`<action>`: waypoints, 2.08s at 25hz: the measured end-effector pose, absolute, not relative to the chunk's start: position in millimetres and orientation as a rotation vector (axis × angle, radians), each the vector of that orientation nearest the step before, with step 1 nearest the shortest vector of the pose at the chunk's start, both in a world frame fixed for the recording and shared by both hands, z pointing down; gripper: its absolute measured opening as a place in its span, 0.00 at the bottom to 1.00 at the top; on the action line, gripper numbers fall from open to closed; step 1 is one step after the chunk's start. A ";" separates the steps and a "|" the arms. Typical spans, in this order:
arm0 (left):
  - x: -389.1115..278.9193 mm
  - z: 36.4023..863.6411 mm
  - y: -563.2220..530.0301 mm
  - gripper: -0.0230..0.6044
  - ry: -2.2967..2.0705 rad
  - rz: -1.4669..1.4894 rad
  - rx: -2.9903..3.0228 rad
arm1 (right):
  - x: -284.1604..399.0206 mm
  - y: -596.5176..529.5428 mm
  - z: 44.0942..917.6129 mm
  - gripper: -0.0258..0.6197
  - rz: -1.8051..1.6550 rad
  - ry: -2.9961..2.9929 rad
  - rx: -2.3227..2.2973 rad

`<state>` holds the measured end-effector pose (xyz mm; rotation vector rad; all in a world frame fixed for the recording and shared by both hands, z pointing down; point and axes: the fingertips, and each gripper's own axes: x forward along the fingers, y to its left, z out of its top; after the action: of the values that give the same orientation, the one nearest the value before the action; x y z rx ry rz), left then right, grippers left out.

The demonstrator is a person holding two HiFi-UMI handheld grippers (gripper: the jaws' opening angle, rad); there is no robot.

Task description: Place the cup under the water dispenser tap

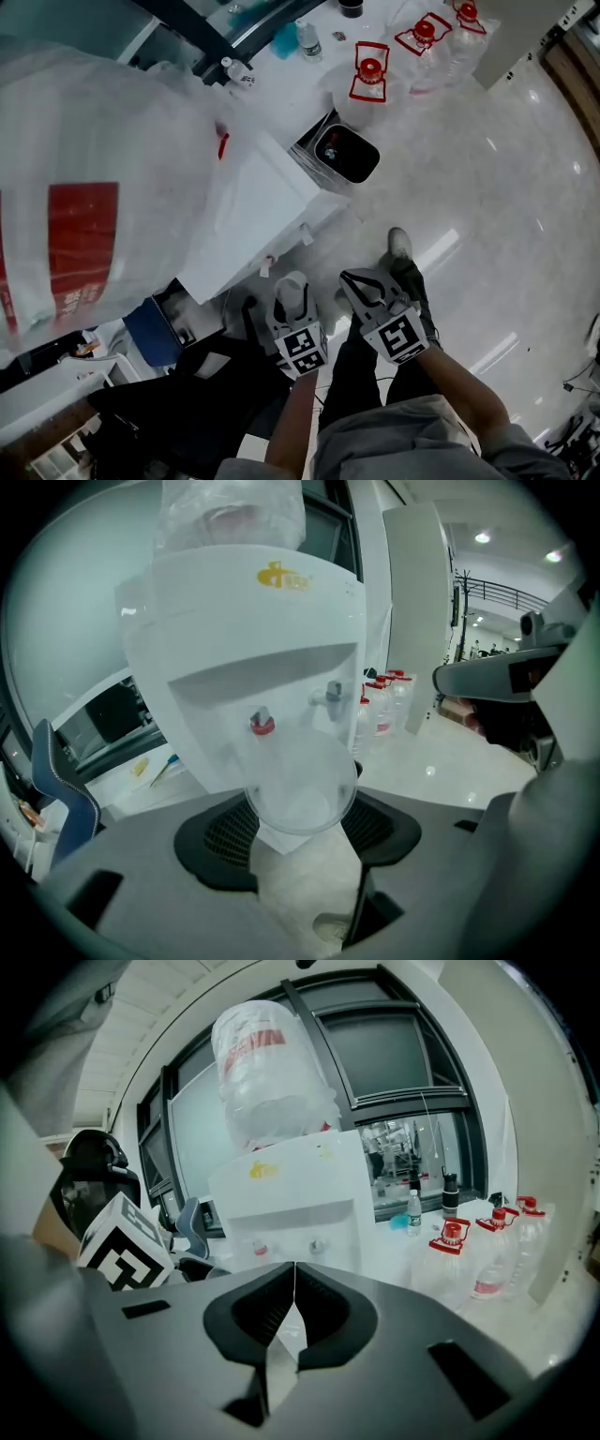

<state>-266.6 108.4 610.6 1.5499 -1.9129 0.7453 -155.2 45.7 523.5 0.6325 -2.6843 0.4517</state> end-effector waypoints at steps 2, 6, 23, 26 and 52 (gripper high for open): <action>-267.9 622.8 103.6 0.47 -1.923 0.744 1.544 | -151.7 45.1 532.6 0.06 0.459 -2.667 0.636; -273.0 649.0 101.0 0.47 -1.931 0.729 1.521 | -147.3 46.2 546.5 0.06 0.501 -2.643 0.674; -305.8 748.0 88.4 0.47 -1.958 0.771 1.487 | -108.2 49.2 603.1 0.06 0.538 -2.568 0.813; -307.2 760.8 85.0 0.47 -1.959 0.775 1.487 | -101.4 52.1 613.1 0.06 0.571 -2.542 0.833; -332.6 801.9 51.3 0.47 -2.082 0.705 1.355 | -83.2 76.3 646.0 0.06 0.637 -2.478 0.834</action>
<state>-332.6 51.3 801.9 1.3546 -2.0822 0.7051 -83.2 76.3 646.0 0.8336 -2.4784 0.6368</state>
